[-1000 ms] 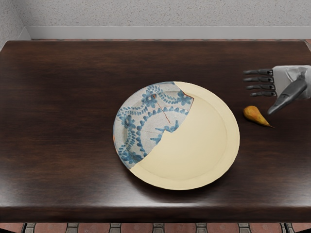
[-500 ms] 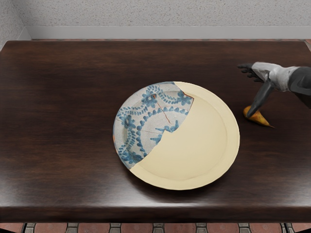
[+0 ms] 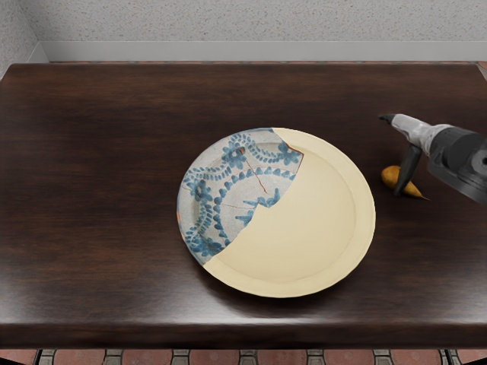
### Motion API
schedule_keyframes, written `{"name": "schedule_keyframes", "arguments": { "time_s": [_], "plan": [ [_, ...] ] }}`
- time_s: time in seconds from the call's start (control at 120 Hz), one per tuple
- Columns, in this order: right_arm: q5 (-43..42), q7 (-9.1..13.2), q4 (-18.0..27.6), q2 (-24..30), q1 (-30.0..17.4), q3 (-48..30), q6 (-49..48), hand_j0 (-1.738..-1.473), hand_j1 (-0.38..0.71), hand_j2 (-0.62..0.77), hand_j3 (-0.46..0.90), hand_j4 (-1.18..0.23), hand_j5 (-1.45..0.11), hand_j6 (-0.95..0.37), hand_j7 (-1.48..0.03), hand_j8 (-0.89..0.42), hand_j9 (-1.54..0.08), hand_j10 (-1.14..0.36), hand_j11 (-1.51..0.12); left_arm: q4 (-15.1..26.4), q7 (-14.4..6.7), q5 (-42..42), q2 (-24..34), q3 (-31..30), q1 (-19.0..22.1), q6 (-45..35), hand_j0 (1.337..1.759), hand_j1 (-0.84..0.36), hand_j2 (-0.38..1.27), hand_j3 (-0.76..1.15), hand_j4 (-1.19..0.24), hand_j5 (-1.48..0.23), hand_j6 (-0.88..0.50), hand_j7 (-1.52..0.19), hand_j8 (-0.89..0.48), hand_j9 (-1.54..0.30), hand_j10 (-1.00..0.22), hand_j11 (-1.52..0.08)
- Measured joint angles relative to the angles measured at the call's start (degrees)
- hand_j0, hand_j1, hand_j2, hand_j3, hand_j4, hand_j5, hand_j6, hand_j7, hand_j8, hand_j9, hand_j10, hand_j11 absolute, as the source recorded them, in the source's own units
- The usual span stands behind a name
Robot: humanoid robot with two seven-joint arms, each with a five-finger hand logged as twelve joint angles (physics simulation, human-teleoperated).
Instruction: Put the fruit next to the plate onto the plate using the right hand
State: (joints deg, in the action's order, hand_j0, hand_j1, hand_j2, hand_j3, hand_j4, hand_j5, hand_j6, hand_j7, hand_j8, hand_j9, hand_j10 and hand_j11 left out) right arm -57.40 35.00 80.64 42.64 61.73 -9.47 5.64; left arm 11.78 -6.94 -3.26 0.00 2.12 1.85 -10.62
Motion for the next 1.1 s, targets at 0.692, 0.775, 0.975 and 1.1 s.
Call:
{"name": "schedule_keyframes", "arguments": {
  "time_s": [0.692, 0.775, 0.975, 1.1],
  "plan": [
    [-0.65, 0.0, -5.16, -6.52, 1.5, 8.43, 8.45, -1.658, -0.24, -0.02, 0.0, -0.1, -0.12, -0.1, -0.12, -0.1, -0.12, -0.1, -0.12, 0.0, 0.0, 0.0, 0.0, 0.0, 0.0, 0.01, 1.658, 0.34, 0.0, 0.0, 0.0, -0.01, 0.0, -0.01, 0.0, -0.01, 0.0, -0.01],
    [-0.66, 0.0, -5.25, -6.37, 1.13, 8.47, 8.55, -1.658, -0.2, -0.02, 0.0, -0.13, -0.16, -0.13, -0.16, -0.13, -0.16, -0.13, -0.16, 0.0, 0.0, 0.0, 0.0, 0.0, 0.0, 0.02, 1.658, 0.34, 0.0, 0.0, 0.0, -0.01, 0.0, -0.01, 0.0, 0.0, 0.0, 0.0],
    [-0.66, 0.0, -5.31, -6.26, 0.89, 8.5, 8.58, -1.658, -0.11, -0.04, 0.0, -0.21, -0.26, -0.21, -0.26, -0.21, -0.26, -0.2, -0.26, 0.0, 0.0, 0.0, 0.0, 0.0, 0.0, 0.01, 1.658, 0.34, 0.0, 0.0, 0.0, -0.01, 0.0, -0.01, 0.0, -0.01, 0.0, -0.01],
    [-0.66, 0.0, -5.27, -5.7, 0.88, 8.54, 8.48, -1.658, -0.07, -0.04, 0.0, -0.24, -0.31, -0.24, -0.31, -0.24, -0.31, -0.24, -0.31, 0.0, 0.0, 0.0, 0.0, 0.0, 0.0, 0.01, 1.658, 0.34, 0.0, 0.0, 0.0, -0.01, 0.0, -0.01, 0.0, -0.01, 0.0, -0.01]
  ]
}}
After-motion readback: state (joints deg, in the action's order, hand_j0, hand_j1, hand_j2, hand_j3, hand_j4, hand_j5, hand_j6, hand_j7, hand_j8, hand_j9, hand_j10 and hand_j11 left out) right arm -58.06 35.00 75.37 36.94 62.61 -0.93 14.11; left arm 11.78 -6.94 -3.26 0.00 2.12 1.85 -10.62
